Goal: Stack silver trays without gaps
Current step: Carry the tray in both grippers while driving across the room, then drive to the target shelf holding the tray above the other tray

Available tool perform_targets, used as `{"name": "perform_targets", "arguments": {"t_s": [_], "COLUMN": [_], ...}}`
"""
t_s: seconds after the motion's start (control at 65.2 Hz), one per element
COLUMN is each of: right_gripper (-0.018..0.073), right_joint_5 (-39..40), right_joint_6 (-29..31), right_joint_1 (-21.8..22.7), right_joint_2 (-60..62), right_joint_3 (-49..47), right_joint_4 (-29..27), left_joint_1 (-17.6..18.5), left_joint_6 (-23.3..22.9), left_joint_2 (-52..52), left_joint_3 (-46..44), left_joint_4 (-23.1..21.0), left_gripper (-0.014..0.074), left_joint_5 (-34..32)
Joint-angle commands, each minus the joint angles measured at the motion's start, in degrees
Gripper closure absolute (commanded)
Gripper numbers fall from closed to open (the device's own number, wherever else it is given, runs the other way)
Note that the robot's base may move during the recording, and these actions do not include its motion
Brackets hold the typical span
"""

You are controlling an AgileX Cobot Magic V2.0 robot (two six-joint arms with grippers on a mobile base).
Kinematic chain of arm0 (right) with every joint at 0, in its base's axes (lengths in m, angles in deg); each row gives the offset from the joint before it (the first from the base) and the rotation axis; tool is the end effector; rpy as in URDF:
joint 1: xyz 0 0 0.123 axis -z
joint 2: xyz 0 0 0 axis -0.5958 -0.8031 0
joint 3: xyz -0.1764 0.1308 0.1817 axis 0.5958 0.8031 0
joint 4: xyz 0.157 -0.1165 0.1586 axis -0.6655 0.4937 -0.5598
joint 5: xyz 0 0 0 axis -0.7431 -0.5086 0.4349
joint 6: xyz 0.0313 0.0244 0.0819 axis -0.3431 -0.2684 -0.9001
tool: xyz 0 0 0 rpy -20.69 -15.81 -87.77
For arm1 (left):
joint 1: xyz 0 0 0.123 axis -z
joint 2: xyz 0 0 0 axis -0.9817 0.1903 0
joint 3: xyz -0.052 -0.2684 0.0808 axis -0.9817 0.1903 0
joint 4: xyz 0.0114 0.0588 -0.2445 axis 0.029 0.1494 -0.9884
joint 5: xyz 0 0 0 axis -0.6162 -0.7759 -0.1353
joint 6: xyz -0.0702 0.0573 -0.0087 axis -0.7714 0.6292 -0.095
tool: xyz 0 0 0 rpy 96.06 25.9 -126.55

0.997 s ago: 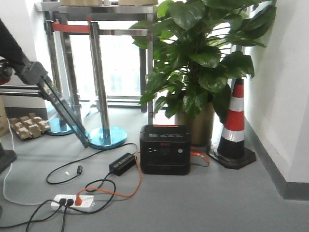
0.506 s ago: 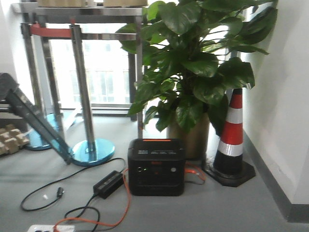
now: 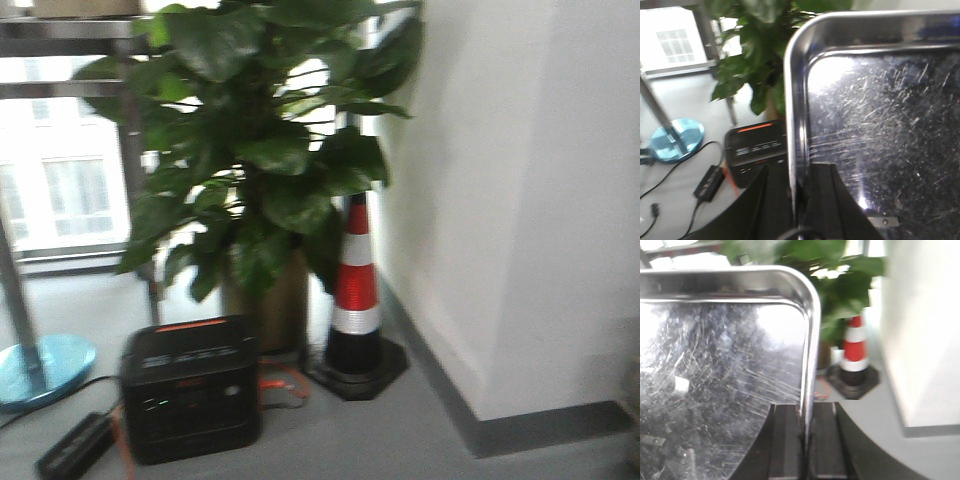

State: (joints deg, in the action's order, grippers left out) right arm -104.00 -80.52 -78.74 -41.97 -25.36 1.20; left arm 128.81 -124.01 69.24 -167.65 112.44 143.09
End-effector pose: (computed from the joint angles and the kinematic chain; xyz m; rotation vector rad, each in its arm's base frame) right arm 0.2210 0.1485 0.4616 -0.0761 2.0269 0.2700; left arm 0.2195 -0.1642 0.4646 0.0462 1.9966 -0.0100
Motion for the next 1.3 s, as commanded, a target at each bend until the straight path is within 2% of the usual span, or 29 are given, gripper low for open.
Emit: {"name": "perform_targets", "arguments": {"t_s": [0.0, 1.289], "right_gripper": [0.0574, 0.0574], "right_joint_5": [8.98, 9.38], "right_joint_6": [0.23, 0.23], "right_joint_1": [-0.63, -0.63], "right_joint_2": [0.29, 0.29], "right_joint_3": [-0.52, -0.52], "right_joint_4": [-0.72, -0.72], "left_joint_1": [0.73, 0.73], "left_joint_6": [1.28, 1.28], "left_joint_2": [0.39, 0.39], "left_joint_3": [-0.07, -0.07], "left_joint_4": [-1.4, -1.4], "left_gripper": [0.0613, 0.0613], "left_joint_5": [-4.04, -4.04]}}
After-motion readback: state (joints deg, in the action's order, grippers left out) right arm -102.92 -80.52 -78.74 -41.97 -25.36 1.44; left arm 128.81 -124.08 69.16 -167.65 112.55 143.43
